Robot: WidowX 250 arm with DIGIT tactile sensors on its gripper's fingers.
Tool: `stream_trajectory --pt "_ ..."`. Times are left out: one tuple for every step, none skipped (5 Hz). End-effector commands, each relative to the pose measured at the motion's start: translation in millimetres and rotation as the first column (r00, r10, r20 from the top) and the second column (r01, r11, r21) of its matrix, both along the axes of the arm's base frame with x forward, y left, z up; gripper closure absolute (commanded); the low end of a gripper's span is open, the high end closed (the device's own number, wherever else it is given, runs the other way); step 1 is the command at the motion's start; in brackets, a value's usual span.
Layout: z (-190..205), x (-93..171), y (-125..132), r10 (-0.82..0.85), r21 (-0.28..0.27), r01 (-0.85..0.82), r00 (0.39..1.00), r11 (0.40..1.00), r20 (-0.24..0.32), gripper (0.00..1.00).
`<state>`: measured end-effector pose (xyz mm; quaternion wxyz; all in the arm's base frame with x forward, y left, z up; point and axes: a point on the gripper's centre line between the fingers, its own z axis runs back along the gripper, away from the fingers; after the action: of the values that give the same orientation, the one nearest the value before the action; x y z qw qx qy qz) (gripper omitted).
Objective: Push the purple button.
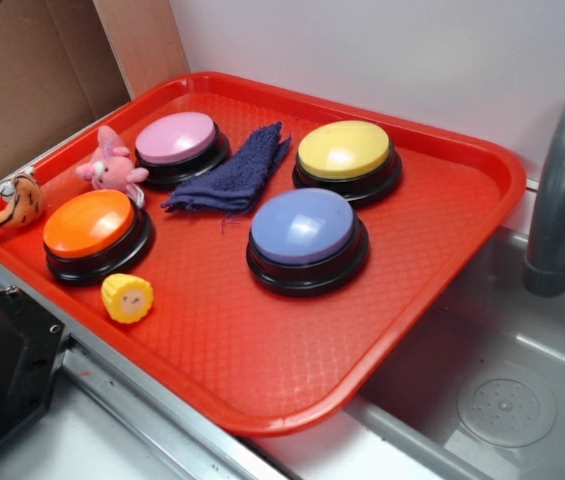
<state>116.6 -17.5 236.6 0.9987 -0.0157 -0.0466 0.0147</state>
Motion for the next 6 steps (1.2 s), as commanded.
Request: stream_trajectory --pt "0 0 0 0.000 0.000 0.000 1.000 1.000 0.000 0.00" --pt "-26 50 -50 -0.165 0.006 0.165 0.985 0.986 0.055 0.00" --pt "-78 93 -103 -0.286 0.058 0.285 0.958 0.957 0.010 0.00" --pt "-107 134 -120 -0.384 0.087 0.383 0.923 0.920 -0.015 0.00" --pt "-119 120 -92 -0.388 0.126 0.395 0.919 0.910 -0.074 0.00" --pt "-119 120 -92 -0.388 0.126 0.395 0.919 0.910 -0.074 0.00"
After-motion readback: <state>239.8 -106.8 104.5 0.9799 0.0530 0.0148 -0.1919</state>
